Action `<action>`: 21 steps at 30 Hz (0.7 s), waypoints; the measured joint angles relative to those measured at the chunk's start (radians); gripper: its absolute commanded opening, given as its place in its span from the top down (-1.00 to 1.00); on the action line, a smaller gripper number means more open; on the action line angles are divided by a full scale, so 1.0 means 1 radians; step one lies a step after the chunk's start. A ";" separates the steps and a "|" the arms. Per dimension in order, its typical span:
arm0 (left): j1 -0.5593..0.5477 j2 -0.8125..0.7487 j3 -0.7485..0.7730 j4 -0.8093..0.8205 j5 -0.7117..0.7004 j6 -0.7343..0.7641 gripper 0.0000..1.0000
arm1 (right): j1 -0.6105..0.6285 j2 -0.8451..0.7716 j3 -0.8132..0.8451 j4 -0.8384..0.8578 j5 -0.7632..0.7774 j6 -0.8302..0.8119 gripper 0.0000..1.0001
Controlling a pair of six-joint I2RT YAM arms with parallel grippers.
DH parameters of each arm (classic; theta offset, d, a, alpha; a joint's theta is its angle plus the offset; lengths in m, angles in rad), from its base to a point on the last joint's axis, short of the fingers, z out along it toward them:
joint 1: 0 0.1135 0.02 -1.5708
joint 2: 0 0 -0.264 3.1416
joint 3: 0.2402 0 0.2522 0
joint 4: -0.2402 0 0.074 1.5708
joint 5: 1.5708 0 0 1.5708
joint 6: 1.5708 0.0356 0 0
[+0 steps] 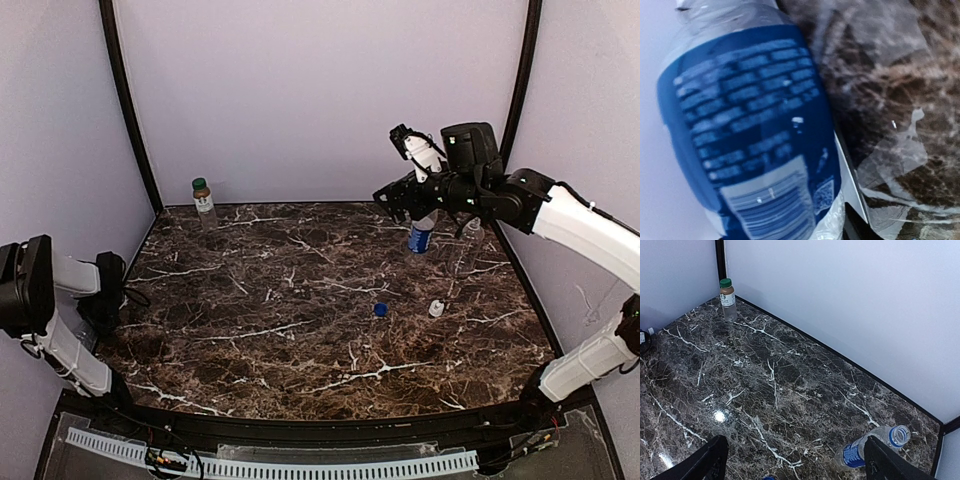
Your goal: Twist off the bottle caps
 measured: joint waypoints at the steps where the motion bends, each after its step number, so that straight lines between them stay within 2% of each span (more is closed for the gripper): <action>1: 0.001 -0.006 0.000 -0.001 0.009 -0.009 0.14 | 0.000 0.002 0.000 0.000 0.000 0.000 -0.85; 5: 0.007 -0.055 0.034 -0.086 0.068 -0.038 0.16 | 0.001 0.002 0.000 0.000 0.000 0.000 -0.85; 8: 0.003 -0.119 0.119 -0.220 0.190 -0.068 0.16 | 0.003 0.002 0.000 0.000 -0.001 0.005 -0.85; 14: -0.035 -0.237 0.440 -0.521 0.626 -0.150 0.14 | 0.006 -0.009 0.005 0.001 -0.039 0.053 -0.79; 15: -0.068 -0.263 0.537 -0.574 0.749 -0.172 0.14 | 0.011 -0.009 0.011 0.000 -0.051 0.065 -0.78; 16: -0.078 -0.272 0.560 -0.582 0.783 -0.179 0.13 | 0.017 -0.010 0.021 0.001 -0.065 0.078 -0.78; 18: -0.146 -0.298 0.689 -0.659 0.950 -0.204 0.13 | 0.043 -0.009 0.052 0.000 -0.098 0.104 -0.76; 21: -0.242 -0.330 0.827 -0.704 1.173 -0.239 0.22 | 0.099 0.007 0.124 0.009 -0.148 0.134 -0.74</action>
